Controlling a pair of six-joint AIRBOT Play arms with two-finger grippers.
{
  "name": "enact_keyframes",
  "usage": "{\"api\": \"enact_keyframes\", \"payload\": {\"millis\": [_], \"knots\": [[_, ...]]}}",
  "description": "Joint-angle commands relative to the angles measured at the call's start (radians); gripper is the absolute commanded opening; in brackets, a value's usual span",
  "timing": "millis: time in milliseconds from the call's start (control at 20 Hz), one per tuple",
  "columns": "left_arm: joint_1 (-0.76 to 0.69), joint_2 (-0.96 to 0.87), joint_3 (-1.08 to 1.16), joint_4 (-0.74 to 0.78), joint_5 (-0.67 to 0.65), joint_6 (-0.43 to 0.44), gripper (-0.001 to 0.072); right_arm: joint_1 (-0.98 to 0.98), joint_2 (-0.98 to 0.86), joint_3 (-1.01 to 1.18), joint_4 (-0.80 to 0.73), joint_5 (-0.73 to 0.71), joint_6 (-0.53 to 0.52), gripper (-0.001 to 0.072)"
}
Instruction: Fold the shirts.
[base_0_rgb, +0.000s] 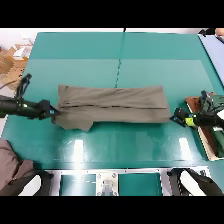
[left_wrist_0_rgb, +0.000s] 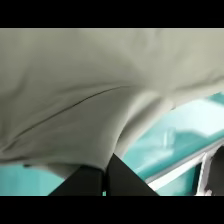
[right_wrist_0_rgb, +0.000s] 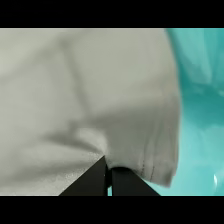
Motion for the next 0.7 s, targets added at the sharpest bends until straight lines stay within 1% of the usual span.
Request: {"api": "enact_keyframes", "payload": {"millis": [0, 150, 250, 450, 550, 600, 650], "knots": [[0.001, -0.062, 0.089, -0.055, 0.056, 0.031, 0.0027, 0.061, -0.047, 0.131, 0.066, -0.056, -0.005, 0.0013], [0.001, -0.200, 0.190, -0.150, 0.106, 0.081, 0.0027, 0.106, -0.201, 0.277, 0.105, -0.092, -0.004, 0.0014], [0.001, -0.307, 0.266, -0.182, 0.132, 0.090, 0.0027, 0.129, -0.320, 0.362, 0.121, -0.114, -0.004, 0.0013], [-0.076, -0.540, 0.417, -0.187, 0.213, 0.130, 0.0028, 0.163, -0.571, 0.516, 0.167, -0.157, -0.003, 0.0014], [-0.116, -0.652, 0.495, -0.186, 0.267, 0.130, 0.0030, 0.164, -0.686, 0.587, 0.190, -0.169, -0.001, 0.0016], [-0.117, -0.695, 0.530, -0.187, 0.293, 0.129, 0.0223, 0.164, -0.732, 0.621, 0.191, -0.173, -0.001, 0.0087], [-0.116, -0.717, 0.554, -0.186, 0.328, 0.119, 0.0511, 0.157, -0.772, 0.661, 0.189, -0.174, -0.001, 0.0296]]}}
